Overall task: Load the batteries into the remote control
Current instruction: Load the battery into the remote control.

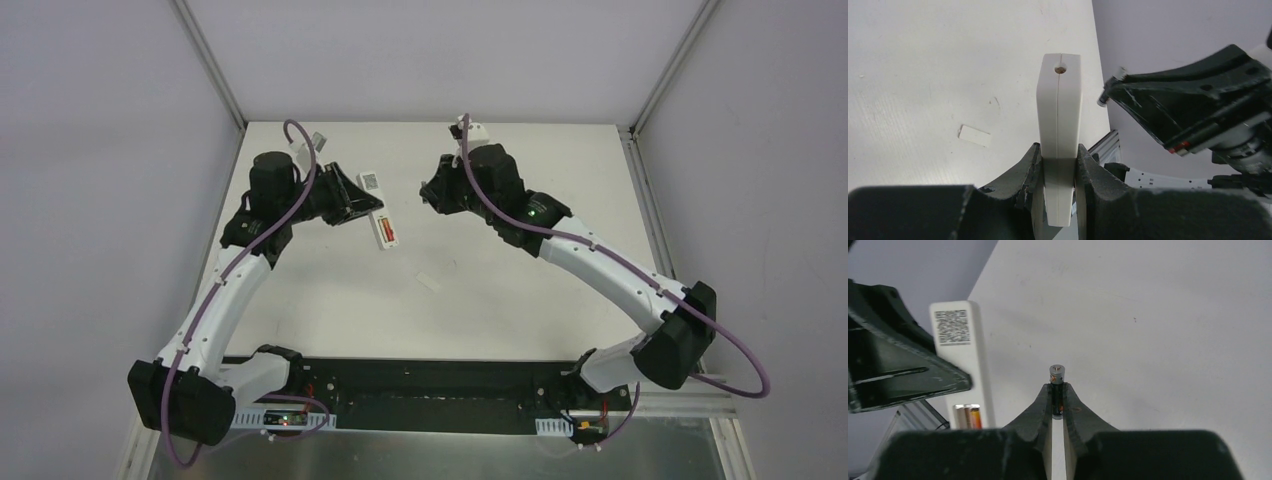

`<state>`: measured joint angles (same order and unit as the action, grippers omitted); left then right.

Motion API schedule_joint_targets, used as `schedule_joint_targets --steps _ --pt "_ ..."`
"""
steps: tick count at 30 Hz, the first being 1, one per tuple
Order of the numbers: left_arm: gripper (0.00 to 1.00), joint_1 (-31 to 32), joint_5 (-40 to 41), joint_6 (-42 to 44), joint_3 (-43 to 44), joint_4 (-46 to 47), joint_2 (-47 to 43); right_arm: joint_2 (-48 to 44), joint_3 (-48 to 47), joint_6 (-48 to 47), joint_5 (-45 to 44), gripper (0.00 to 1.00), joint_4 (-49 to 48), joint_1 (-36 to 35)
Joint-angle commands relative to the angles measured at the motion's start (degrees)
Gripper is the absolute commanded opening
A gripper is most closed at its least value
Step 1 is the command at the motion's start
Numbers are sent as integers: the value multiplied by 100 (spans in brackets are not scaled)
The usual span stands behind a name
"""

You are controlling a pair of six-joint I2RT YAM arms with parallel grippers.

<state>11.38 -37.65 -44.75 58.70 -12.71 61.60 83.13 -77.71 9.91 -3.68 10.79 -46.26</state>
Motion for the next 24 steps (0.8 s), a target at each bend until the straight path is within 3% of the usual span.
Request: schedule_joint_targets --steps 1,12,24 --pt "0 100 185 -170 251 258 61 -442 -340 761 -348 0 145 -188" --pt "0 181 -186 -272 379 613 215 -556 -376 900 57 0 -67 -832" --pt "0 181 -712 -1538 67 2171 226 -514 -335 936 -542 0 -466 -1267"
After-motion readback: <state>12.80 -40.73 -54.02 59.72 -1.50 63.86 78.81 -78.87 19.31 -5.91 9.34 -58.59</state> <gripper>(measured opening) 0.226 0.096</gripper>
